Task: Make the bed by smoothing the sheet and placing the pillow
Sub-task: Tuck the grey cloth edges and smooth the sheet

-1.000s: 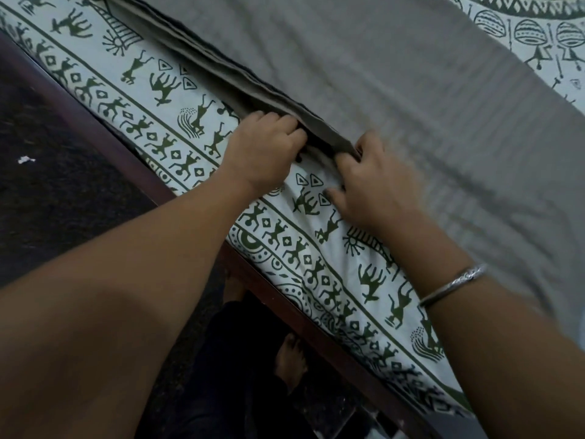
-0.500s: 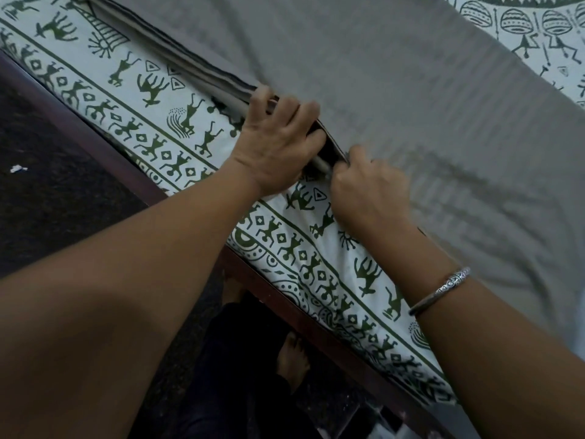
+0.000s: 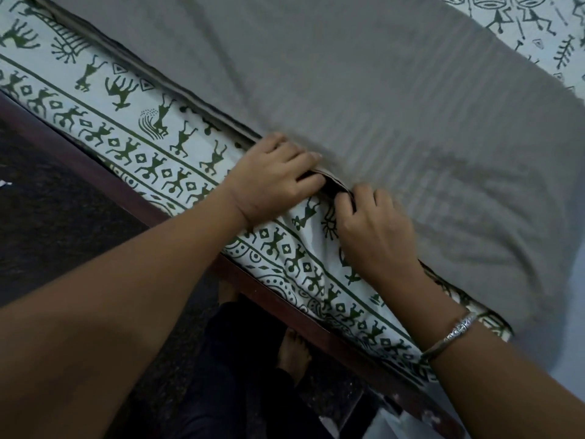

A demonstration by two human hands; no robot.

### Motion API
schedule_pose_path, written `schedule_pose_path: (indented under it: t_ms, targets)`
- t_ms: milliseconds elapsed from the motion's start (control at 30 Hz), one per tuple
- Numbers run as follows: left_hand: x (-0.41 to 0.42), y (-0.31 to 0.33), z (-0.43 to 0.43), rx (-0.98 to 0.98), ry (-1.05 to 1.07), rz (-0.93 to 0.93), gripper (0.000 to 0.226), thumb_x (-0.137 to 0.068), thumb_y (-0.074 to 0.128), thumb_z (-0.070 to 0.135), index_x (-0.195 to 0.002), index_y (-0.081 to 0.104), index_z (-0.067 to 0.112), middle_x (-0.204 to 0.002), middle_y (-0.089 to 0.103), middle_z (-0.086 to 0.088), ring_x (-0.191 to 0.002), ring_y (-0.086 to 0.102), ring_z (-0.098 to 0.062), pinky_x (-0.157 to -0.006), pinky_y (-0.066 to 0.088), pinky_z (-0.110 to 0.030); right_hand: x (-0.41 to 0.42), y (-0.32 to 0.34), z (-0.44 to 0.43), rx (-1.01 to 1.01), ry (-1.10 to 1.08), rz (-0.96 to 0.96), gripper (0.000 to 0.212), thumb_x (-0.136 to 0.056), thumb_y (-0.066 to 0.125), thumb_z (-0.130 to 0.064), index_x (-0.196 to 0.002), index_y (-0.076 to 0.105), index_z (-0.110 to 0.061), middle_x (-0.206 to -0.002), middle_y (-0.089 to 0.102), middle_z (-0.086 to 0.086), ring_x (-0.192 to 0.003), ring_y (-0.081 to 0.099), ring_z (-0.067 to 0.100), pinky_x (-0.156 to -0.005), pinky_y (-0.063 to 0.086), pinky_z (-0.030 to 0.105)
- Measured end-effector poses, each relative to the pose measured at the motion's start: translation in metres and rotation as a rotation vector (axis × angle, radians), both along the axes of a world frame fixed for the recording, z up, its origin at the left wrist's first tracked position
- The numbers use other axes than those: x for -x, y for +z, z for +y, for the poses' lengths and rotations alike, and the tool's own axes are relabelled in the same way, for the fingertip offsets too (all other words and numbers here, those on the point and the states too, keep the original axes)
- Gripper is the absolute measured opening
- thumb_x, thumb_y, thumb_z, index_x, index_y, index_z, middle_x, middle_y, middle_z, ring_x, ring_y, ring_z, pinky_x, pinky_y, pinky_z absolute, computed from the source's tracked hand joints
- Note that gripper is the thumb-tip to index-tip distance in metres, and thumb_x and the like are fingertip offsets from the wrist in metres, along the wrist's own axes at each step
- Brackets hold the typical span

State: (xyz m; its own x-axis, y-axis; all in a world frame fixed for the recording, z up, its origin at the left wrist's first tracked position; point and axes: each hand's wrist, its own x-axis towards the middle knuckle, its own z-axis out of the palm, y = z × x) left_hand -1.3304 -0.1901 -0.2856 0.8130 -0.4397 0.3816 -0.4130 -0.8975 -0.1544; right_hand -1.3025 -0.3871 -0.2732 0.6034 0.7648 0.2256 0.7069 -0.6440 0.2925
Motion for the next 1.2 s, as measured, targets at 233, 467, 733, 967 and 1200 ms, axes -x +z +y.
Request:
schedule_pose_path:
  t_ms: [233,467,733,967,1200]
  targets:
    - [0.000,0.005,-0.042,0.099,-0.040,0.169,0.011,-0.079,0.052,0.012,-0.069,0.056,0.010,-0.074,0.061,-0.011,-0.060,0.053,-0.029,-0.056,0.039,-0.036,0.007,0.010,-0.023,-0.021,-0.018,0.038,0.023,-0.079,0.039,0.001,-0.062,0.045,-0.013,-0.061,0.047,0.008,-0.048,0.043,0.022,-0.046,0.022,0.028]
    - [-0.019,0.028,-0.076,0.425,0.026,0.199,0.017,-0.082,0.048,0.018,-0.089,0.061,0.008,-0.074,0.059,-0.012,-0.061,0.055,-0.033,-0.059,0.043,-0.037,-0.011,0.033,-0.059,-0.374,-0.140,0.495,0.017,-0.079,0.047,-0.025,-0.081,0.055,-0.010,-0.072,0.056,0.008,-0.053,0.051,0.029,-0.046,0.031,0.027]
    - [-0.043,0.023,-0.143,-0.027,0.193,0.849,0.077,-0.090,0.032,0.057,-0.150,-0.006,0.027,-0.157,-0.018,-0.011,-0.143,-0.014,-0.038,-0.110,-0.004,-0.063,-0.057,0.006,-0.120,0.031,-0.583,0.613,0.075,-0.086,0.016,-0.069,-0.152,0.012,-0.032,-0.161,0.008,-0.001,-0.146,0.006,0.035,-0.113,0.006,0.059]
    - [-0.086,0.029,-0.182,0.134,0.121,0.710,0.072,-0.094,0.029,0.053,-0.152,-0.002,0.023,-0.160,-0.011,-0.003,-0.146,-0.006,-0.025,-0.113,-0.002,-0.055,-0.074,0.007,-0.154,-0.116,-0.982,0.648,0.076,-0.088,0.015,-0.071,-0.151,-0.007,-0.034,-0.160,-0.012,0.008,-0.143,-0.005,0.048,-0.106,-0.001,0.071]
    - [-0.092,0.006,-0.210,0.008,0.087,0.740,0.099,-0.073,0.010,0.073,-0.151,-0.006,0.013,-0.158,-0.015,-0.012,-0.142,-0.018,-0.039,-0.105,-0.013,-0.066,-0.097,-0.010,-0.178,-0.163,-0.729,0.728,0.067,-0.084,0.023,-0.074,-0.143,-0.006,-0.058,-0.158,-0.017,-0.015,-0.144,-0.013,0.040,-0.109,0.005,0.070]
